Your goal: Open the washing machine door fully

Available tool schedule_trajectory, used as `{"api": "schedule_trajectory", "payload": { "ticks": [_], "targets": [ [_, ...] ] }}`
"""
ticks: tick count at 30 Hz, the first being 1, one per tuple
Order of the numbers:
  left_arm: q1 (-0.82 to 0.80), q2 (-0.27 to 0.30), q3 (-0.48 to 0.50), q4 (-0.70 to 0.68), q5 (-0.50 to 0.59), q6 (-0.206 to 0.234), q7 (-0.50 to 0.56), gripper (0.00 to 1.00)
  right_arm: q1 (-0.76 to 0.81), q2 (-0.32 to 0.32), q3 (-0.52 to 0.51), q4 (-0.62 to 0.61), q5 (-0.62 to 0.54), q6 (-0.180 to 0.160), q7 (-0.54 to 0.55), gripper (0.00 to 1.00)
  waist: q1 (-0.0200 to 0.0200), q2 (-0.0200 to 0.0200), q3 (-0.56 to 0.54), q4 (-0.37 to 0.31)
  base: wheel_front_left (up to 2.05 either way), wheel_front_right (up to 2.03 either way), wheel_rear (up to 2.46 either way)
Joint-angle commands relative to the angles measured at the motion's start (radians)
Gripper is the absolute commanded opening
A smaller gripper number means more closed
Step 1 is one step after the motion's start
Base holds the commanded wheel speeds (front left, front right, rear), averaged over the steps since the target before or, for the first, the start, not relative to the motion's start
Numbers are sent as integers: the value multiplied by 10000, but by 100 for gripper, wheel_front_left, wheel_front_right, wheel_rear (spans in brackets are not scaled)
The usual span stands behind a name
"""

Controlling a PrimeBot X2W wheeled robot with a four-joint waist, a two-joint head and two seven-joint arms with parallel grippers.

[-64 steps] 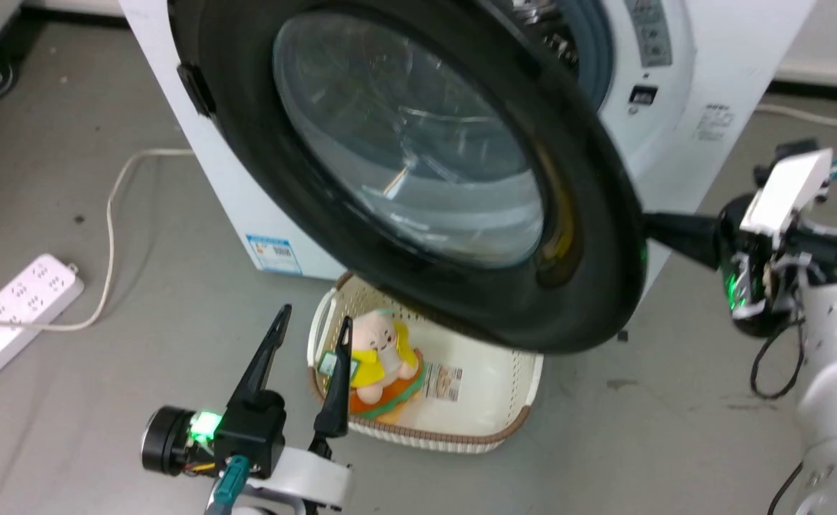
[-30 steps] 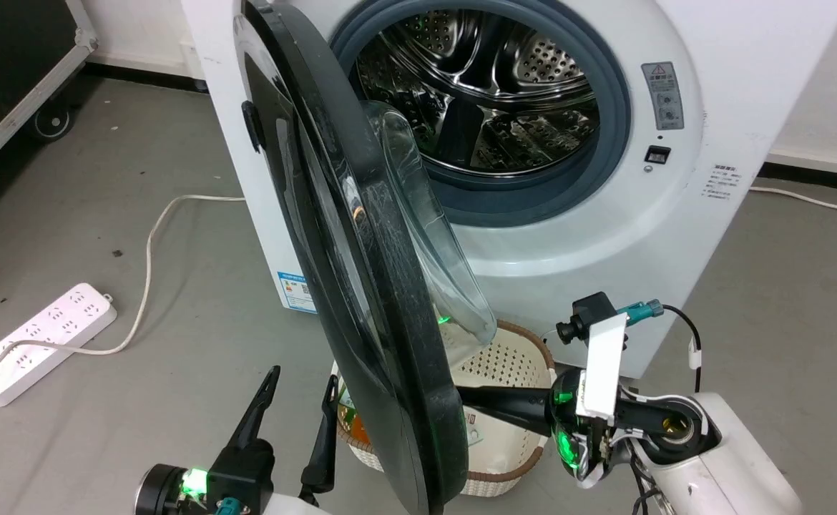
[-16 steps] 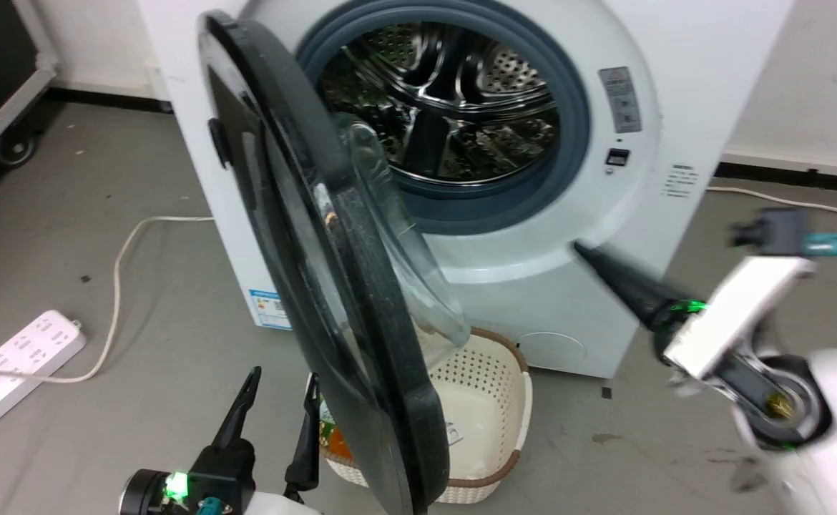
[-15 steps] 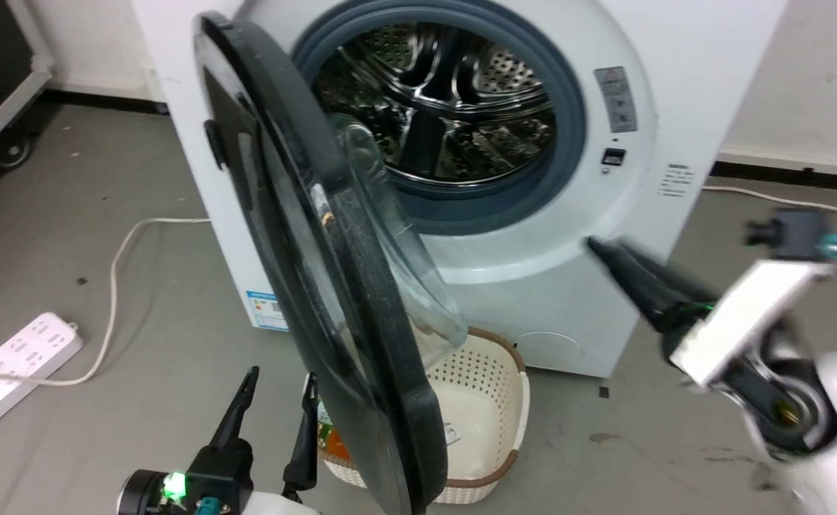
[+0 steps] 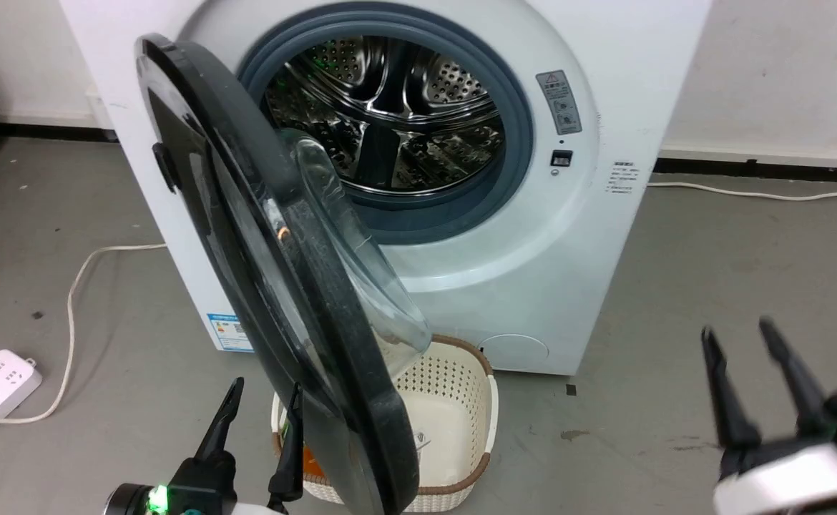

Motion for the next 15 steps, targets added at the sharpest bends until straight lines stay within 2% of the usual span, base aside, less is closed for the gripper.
{"api": "schedule_trajectory", "payload": {
  "ticks": [1,4,7,15],
  "targets": [
    [177,-12,48,-22,-81,-59,-53,100,407,367,-142,-142,-255,8,-121,100,0,0,-6,-45,0,0,0],
    [260,-14,111,-13,-102,-117,-53,100,1084,949,-416,-307,-801,8,-327,100,0,0,-20,-113,0,0,0],
    [327,-27,154,-25,-103,-167,-53,100,1584,1242,-492,-342,-1109,8,-473,100,0,0,-29,-144,0,0,0],
    [410,-77,170,19,-77,-339,-53,99,2109,1489,-586,-141,-1196,8,-704,100,0,0,-70,-101,0,0,0]
  ]
}}
